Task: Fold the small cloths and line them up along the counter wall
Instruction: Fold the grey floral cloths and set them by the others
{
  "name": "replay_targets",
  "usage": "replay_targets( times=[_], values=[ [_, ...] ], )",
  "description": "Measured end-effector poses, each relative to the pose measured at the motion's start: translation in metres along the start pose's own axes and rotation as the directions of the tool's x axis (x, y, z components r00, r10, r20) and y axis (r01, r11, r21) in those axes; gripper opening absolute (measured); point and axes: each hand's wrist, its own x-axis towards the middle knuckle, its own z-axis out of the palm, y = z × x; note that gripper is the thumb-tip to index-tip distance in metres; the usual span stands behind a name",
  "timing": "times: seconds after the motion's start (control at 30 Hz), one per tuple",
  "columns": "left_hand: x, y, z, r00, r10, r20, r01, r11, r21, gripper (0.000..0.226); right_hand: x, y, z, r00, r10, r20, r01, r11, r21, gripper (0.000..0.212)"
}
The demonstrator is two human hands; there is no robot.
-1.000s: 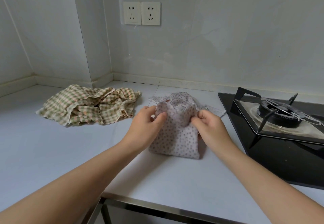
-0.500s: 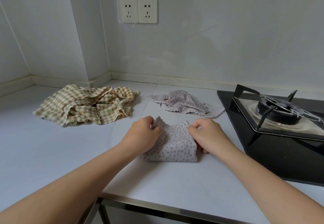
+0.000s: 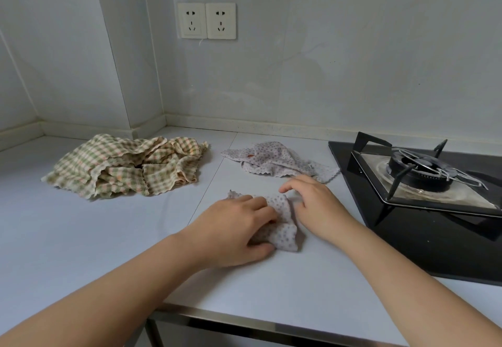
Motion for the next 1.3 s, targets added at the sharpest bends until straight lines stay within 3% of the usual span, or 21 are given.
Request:
replay_targets(
  times=[0.1, 0.23, 0.33, 0.43, 0.5, 0.6, 0.63, 0.67, 0.73, 0.8, 0.9, 1.0, 1.1, 1.17, 1.2, 1.3],
  values=[
    [0.000, -0.008, 0.004, 0.995, -0.072, -0.071, 0.071, 0.997, -0.016, 0.038, 0.000, 0.004, -0.002, 0.993, -0.068, 0.096, 0.056, 0.991, 0.118, 0.063],
    [-0.005, -0.022, 0.008, 0.988, -0.123, -0.098, 0.111, 0.987, -0.112, 0.040, -0.001, 0.007, -0.002, 0.985, -0.082, 0.153, 0.055, 0.983, 0.177, 0.062],
    [-0.006, -0.026, 0.008, 0.954, -0.274, -0.126, 0.219, 0.916, -0.336, 0.023, -0.002, 0.007, -0.002, 0.988, -0.100, 0.114, 0.075, 0.975, 0.211, 0.060],
    [-0.003, -0.025, 0.001, 0.861, -0.505, -0.058, 0.346, 0.665, -0.662, 0.004, -0.001, 0.009, 0.001, 0.986, -0.109, 0.123, 0.069, 0.955, 0.289, 0.057],
    [-0.002, -0.026, -0.004, 0.825, -0.564, 0.028, 0.333, 0.445, -0.831, 0.009, 0.001, 0.008, 0.003, 0.990, -0.068, 0.120, 0.007, 0.893, 0.450, 0.050],
    [0.001, -0.022, -0.010, 0.829, -0.548, 0.111, 0.254, 0.193, -0.948, 0.008, 0.002, 0.002, -0.003, 0.997, 0.002, 0.082, -0.062, 0.668, 0.742, 0.034],
    [0.002, -0.021, -0.011, 0.834, -0.539, 0.113, 0.227, 0.150, -0.962, 0.006, 0.002, 0.001, -0.005, 0.997, 0.017, 0.070, -0.066, 0.605, 0.794, 0.030],
    [0.004, -0.019, -0.013, 0.837, -0.538, 0.101, 0.200, 0.129, -0.971, 0.021, 0.003, 0.001, -0.008, 0.998, 0.026, 0.057, -0.062, 0.557, 0.828, 0.029],
    [0.005, -0.019, -0.020, 0.852, -0.523, 0.017, 0.128, 0.177, -0.976, 0.050, 0.003, 0.002, -0.011, 0.999, 0.032, 0.033, -0.045, 0.502, 0.864, 0.028],
    [0.005, -0.019, -0.030, 0.882, -0.459, -0.108, 0.088, 0.386, -0.919, 0.057, 0.003, 0.002, -0.012, 0.999, 0.030, 0.020, -0.032, 0.474, 0.880, 0.027],
    [0.000, -0.022, -0.044, 0.940, -0.291, -0.177, 0.101, 0.734, -0.672, 0.040, 0.002, -0.001, -0.017, 1.000, -0.004, -0.012, 0.013, 0.458, 0.889, 0.024],
    [0.000, -0.026, -0.051, 0.970, -0.190, -0.155, 0.111, 0.904, -0.413, 0.023, 0.000, -0.007, -0.022, 0.994, -0.046, -0.100, 0.109, 0.560, 0.821, 0.022],
    [0.001, -0.025, -0.058, 0.979, -0.164, -0.118, 0.119, 0.941, -0.317, 0.013, -0.004, -0.016, -0.021, 0.962, -0.093, -0.256, 0.245, 0.703, 0.667, 0.009],
    [0.001, -0.025, -0.064, 0.987, -0.152, -0.058, 0.119, 0.915, -0.386, 0.012, -0.008, -0.021, -0.021, 0.937, -0.105, -0.332, 0.295, 0.747, 0.596, 0.005],
    [0.001, -0.024, -0.068, 0.992, -0.127, 0.014, 0.118, 0.865, -0.488, 0.012, -0.009, -0.022, -0.021, 0.935, -0.111, -0.338, 0.302, 0.749, 0.590, 0.008],
    [-0.003, -0.020, -0.079, 0.946, 0.079, 0.315, 0.222, 0.551, -0.805, 0.022, -0.011, -0.029, -0.022, 0.955, -0.131, -0.267, 0.274, 0.739, 0.616, 0.039]
  ],
)
